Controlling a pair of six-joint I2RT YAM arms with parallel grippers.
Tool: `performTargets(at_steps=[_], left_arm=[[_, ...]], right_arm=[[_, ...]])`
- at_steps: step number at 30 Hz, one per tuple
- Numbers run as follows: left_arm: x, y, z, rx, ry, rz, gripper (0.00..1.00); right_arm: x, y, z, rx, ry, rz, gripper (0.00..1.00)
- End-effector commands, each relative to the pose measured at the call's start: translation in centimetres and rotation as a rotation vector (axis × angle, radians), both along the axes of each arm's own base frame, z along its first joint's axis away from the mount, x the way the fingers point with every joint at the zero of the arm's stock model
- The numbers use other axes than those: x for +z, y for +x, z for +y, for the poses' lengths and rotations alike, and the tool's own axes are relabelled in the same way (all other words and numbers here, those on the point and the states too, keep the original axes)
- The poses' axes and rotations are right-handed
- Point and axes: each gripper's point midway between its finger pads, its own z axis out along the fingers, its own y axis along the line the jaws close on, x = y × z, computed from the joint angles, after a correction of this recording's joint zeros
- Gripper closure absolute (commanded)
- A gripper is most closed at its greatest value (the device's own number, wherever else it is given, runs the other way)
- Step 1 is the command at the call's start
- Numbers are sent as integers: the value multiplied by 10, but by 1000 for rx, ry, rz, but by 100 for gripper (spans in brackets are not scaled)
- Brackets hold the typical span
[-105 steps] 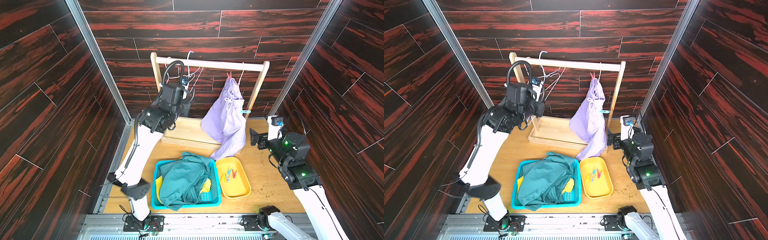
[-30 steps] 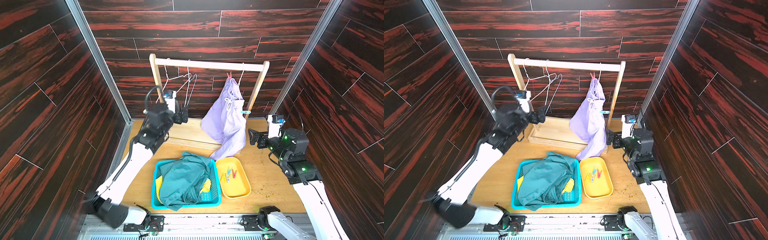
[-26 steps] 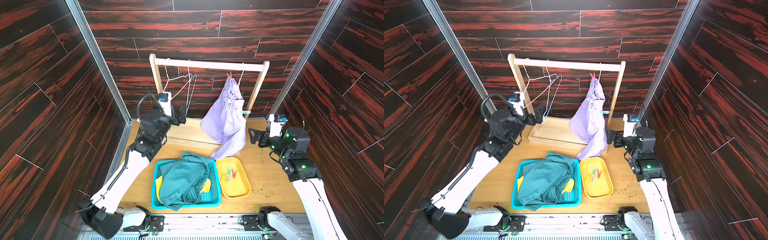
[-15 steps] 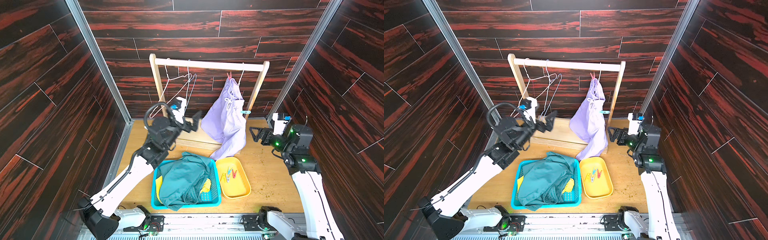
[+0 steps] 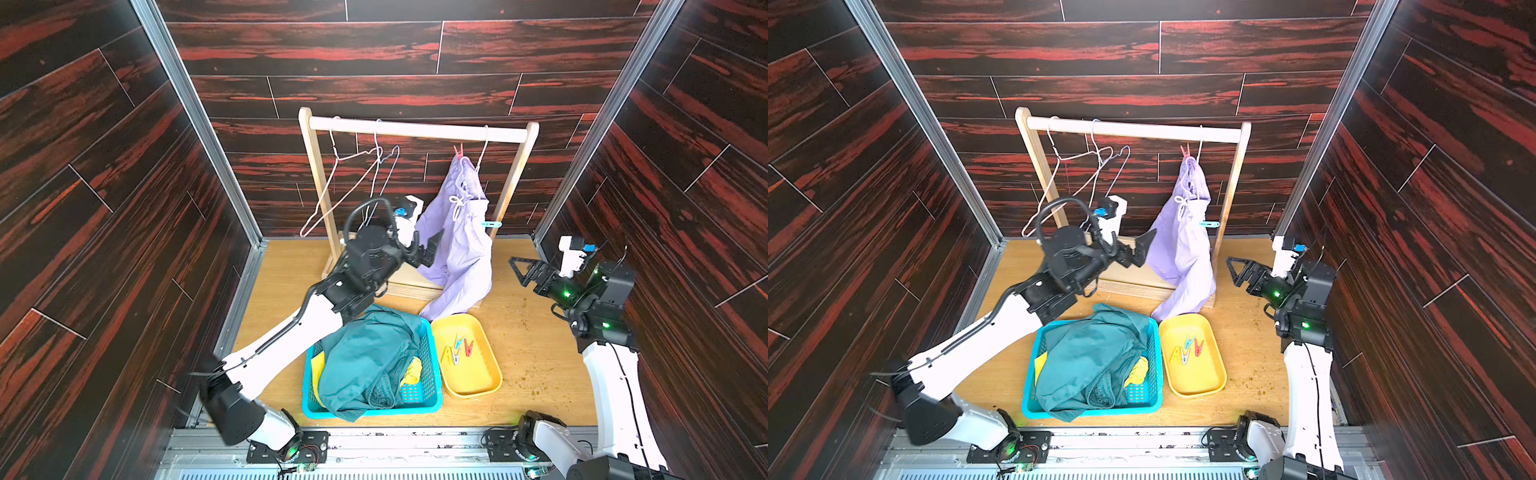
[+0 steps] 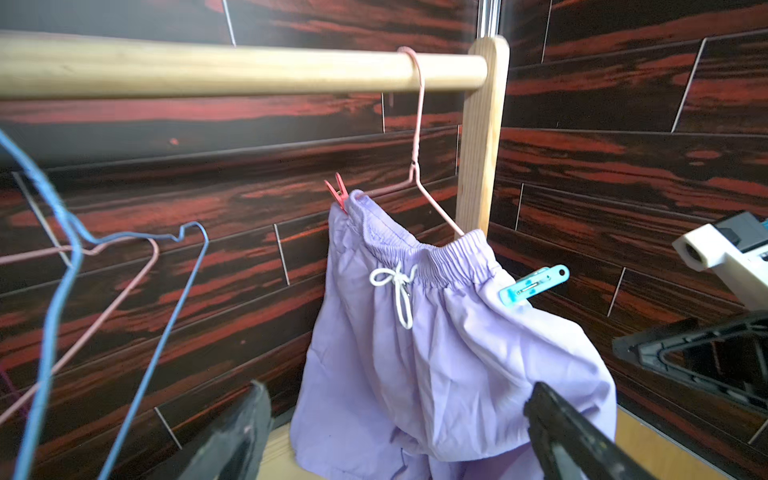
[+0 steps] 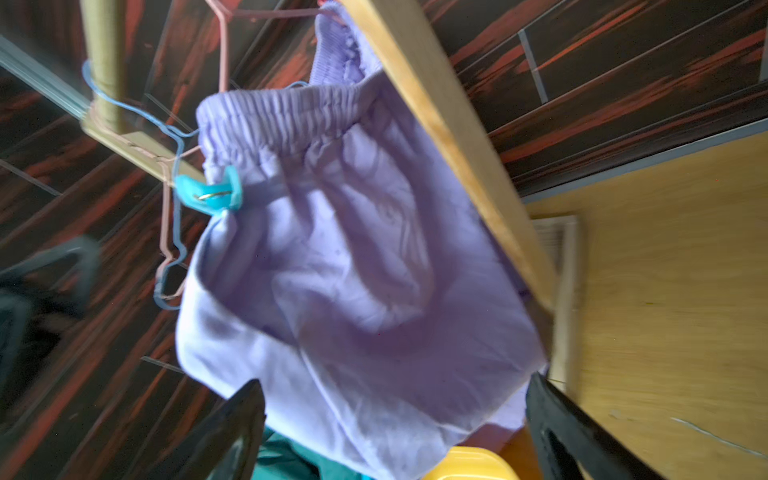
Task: Remove the clothespins securing shorts to the hanger
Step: Pick up the hanger from the clothesline.
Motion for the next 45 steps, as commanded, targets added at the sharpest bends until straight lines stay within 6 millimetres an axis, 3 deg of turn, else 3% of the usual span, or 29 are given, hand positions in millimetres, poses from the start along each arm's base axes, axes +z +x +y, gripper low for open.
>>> performTargets(at_steps=[1, 11, 12, 14, 22, 30, 34, 39, 45], left_arm=[[9, -1, -15, -7, -26, 17, 3], [-3, 4, -64, -46, -10, 84, 4], [-17, 7, -76, -52, 12, 105, 4], [-22, 6, -85, -54, 27, 109, 4], [-34, -1, -107, 8, 33, 104, 5], [-41, -13, -131, 112, 86, 37, 8], [-43, -14, -137, 159, 81, 15, 9], [-50, 2, -142, 243, 124, 25, 9], [-64, 21, -126, 352, 155, 63, 9]], right_arm=[[18, -4, 8, 54, 48, -59, 2], [-1, 5, -1, 3, 44, -16, 2], [-3, 5, -2, -11, 40, -10, 2], [-7, 4, -4, -24, 43, 3, 2], [-27, -2, -9, -82, 71, 51, 2], [-28, -10, -9, -99, 68, 57, 2], [-26, -12, -10, -103, 61, 53, 2], [-25, -15, -11, -118, 51, 55, 2], [-26, -19, -12, -130, 25, 56, 2]])
